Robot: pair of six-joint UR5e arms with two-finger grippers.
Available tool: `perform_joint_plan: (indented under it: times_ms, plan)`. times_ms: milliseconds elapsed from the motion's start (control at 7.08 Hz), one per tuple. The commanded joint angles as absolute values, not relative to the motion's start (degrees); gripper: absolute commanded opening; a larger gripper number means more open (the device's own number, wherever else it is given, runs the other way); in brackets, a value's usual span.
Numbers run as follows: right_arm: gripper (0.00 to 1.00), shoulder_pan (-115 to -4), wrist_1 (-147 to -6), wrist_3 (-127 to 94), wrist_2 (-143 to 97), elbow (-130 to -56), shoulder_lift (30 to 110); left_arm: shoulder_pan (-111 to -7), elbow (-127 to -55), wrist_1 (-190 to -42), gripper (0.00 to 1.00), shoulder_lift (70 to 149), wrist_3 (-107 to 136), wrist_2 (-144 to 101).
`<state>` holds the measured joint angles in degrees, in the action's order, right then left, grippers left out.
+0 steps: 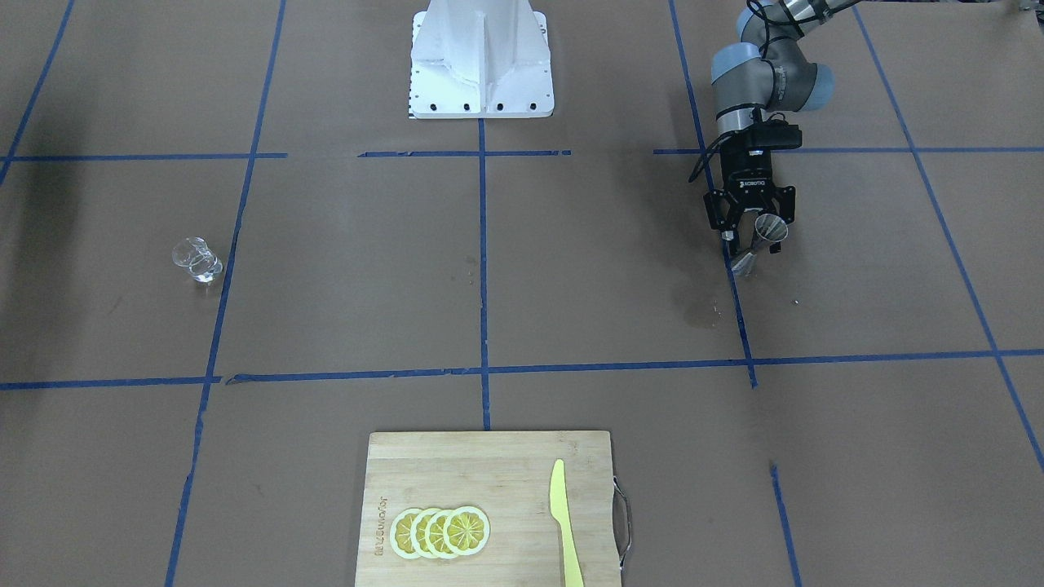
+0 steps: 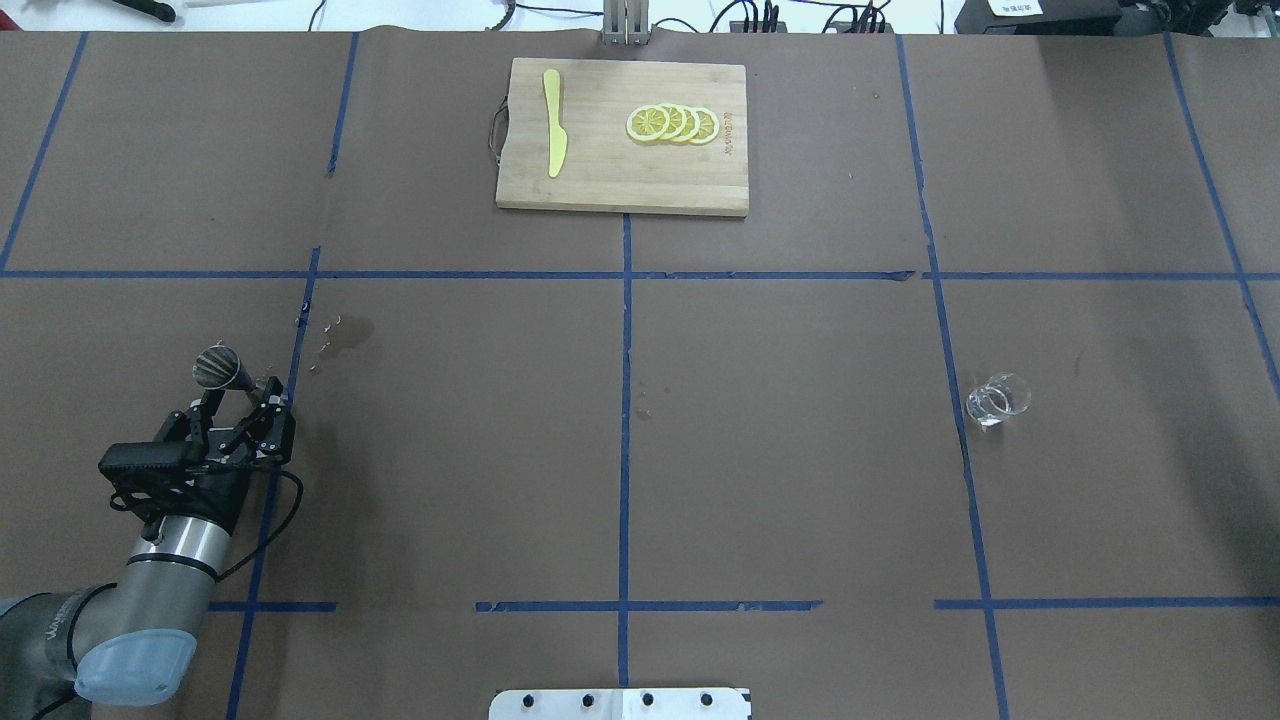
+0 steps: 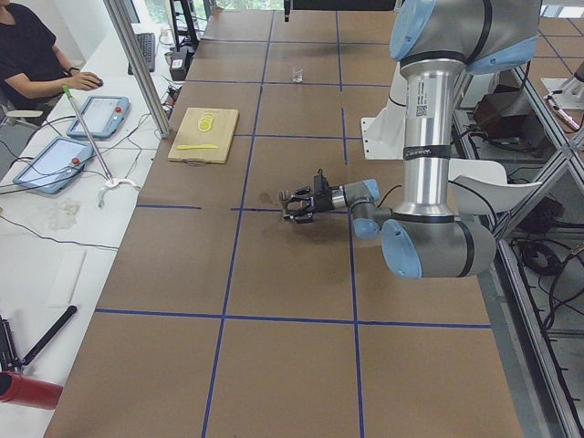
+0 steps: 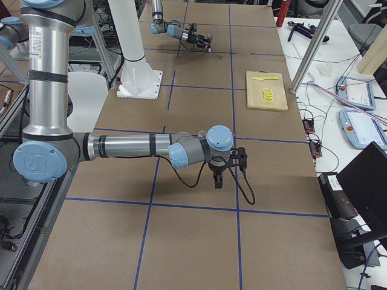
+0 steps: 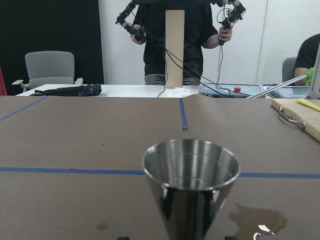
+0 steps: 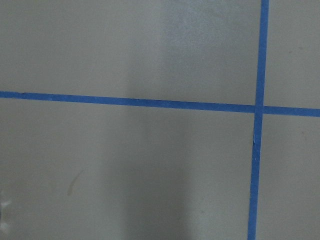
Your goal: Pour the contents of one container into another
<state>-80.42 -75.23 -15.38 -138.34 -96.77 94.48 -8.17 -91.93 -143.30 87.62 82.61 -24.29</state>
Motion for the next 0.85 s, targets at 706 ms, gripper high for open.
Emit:
perform_joint_plan:
  times_ms: [706]
  plan:
    - [1.00,-80.42,-75.23,-15.38,-138.34,-96.86,94.48,-8.79,-91.85,-143.44,0.33,87.63,81.48,-24.17]
